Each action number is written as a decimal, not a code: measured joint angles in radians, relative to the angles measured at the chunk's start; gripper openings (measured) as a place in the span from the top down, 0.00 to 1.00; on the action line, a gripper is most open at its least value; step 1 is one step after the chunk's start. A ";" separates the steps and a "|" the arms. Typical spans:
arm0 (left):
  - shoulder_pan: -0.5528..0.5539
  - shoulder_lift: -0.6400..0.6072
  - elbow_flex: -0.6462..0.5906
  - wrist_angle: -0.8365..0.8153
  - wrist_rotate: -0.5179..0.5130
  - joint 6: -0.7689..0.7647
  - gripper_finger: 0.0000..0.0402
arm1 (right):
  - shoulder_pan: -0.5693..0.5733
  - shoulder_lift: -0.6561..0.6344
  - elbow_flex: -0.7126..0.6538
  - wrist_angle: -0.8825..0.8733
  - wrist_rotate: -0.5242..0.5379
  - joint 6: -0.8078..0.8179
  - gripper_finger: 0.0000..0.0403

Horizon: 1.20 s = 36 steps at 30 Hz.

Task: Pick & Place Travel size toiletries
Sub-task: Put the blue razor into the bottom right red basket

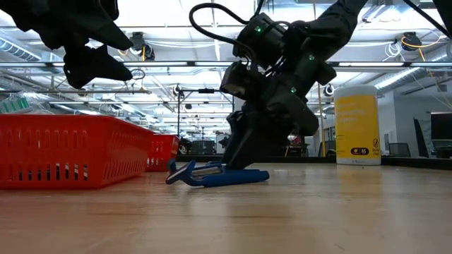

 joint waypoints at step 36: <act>0.016 0.011 0.000 0.000 -0.009 0.042 0.40 | 0.043 -0.291 -0.068 -0.122 0.101 0.148 0.95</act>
